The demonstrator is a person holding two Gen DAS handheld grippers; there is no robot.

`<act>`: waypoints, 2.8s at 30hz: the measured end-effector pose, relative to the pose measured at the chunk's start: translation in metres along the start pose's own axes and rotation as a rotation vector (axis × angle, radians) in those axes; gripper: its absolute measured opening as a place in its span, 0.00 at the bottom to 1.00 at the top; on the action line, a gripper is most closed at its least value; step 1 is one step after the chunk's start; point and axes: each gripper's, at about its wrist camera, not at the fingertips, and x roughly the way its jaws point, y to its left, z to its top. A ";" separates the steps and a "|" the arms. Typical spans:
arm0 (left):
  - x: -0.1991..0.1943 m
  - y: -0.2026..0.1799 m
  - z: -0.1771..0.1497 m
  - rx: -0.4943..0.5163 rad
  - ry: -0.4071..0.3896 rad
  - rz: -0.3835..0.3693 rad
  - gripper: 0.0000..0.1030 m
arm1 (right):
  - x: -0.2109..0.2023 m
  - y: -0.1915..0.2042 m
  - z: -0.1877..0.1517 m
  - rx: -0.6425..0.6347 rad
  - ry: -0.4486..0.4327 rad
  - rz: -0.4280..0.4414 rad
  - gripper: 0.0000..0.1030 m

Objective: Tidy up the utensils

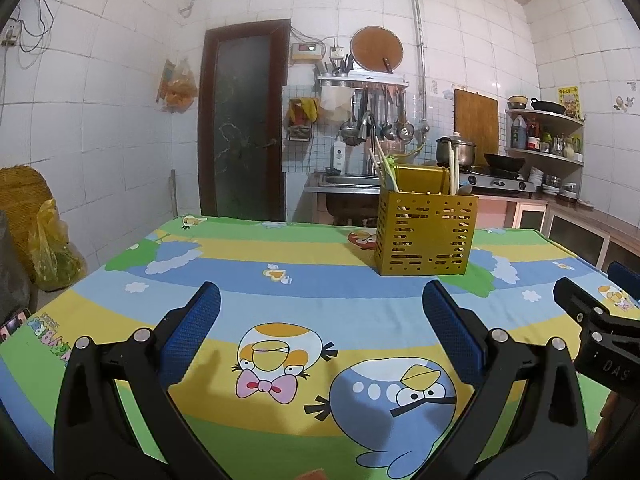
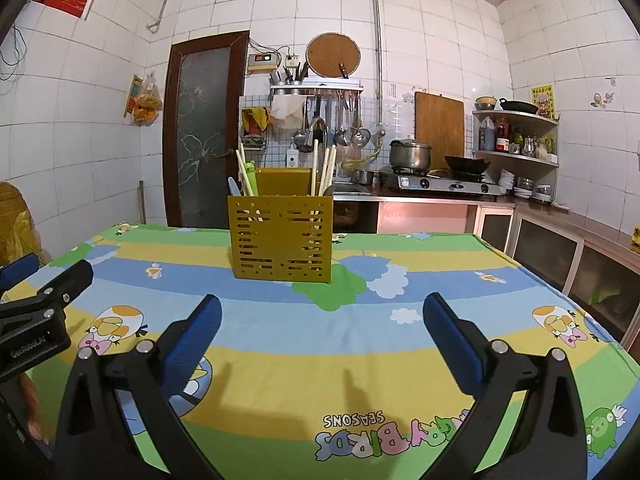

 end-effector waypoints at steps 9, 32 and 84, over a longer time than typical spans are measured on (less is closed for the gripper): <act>-0.002 -0.002 0.000 0.013 -0.012 0.001 0.95 | 0.000 0.000 0.000 -0.003 0.000 -0.005 0.96; -0.006 -0.004 0.000 0.017 -0.026 -0.008 0.95 | -0.006 -0.001 -0.001 -0.009 -0.012 -0.058 0.96; -0.016 -0.005 0.003 0.004 -0.063 -0.019 0.95 | -0.009 -0.001 -0.001 -0.017 -0.011 -0.080 0.96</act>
